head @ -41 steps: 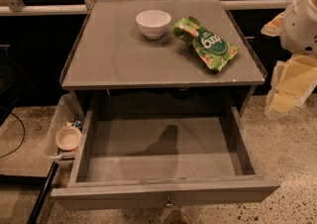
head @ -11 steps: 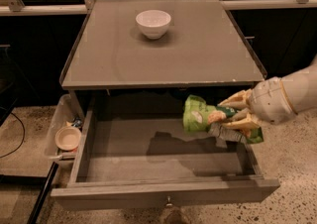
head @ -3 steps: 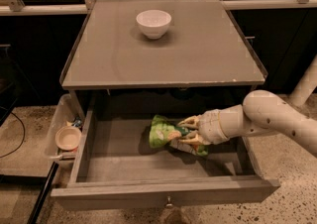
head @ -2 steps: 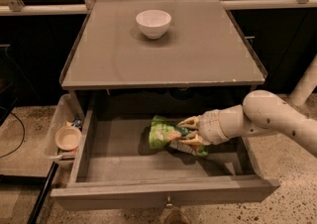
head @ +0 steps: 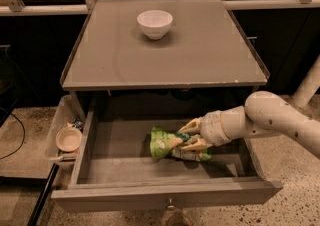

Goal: Place green rice chip bag into top drawer

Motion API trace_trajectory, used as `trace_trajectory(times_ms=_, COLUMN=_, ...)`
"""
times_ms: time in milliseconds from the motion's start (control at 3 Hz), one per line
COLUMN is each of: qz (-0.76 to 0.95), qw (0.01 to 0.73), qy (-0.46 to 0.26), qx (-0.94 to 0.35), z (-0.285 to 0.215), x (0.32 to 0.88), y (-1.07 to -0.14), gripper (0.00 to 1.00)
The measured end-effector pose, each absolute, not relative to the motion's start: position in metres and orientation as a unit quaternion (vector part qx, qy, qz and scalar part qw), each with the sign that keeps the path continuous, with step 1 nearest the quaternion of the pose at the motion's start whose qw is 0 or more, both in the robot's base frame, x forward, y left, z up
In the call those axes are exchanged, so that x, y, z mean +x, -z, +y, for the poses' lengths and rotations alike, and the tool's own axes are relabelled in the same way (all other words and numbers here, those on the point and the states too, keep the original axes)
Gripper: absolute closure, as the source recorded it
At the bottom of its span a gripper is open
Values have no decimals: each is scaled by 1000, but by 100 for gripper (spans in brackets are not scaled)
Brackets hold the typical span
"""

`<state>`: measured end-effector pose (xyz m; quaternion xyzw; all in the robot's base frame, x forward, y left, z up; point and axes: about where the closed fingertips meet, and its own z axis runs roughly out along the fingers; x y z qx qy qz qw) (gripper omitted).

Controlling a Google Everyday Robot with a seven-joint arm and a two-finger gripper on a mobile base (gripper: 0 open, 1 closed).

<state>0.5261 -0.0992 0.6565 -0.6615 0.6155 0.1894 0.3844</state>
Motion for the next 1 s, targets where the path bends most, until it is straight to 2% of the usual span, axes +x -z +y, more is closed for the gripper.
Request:
trace_trajectory(times_ms=333, qz=615, qw=384, qy=-189, qx=-661, z=-99, x=526, y=-656, gripper=7)
trace_trajectory(times_ms=667, qz=615, qw=382, qy=-184, qx=-665, z=-103, x=520, y=-669, gripper=0)
trace_trajectory(times_ms=1000, qz=605, qw=383, qy=-168, qx=-677, z=-118, x=510, y=-707, gripper=0)
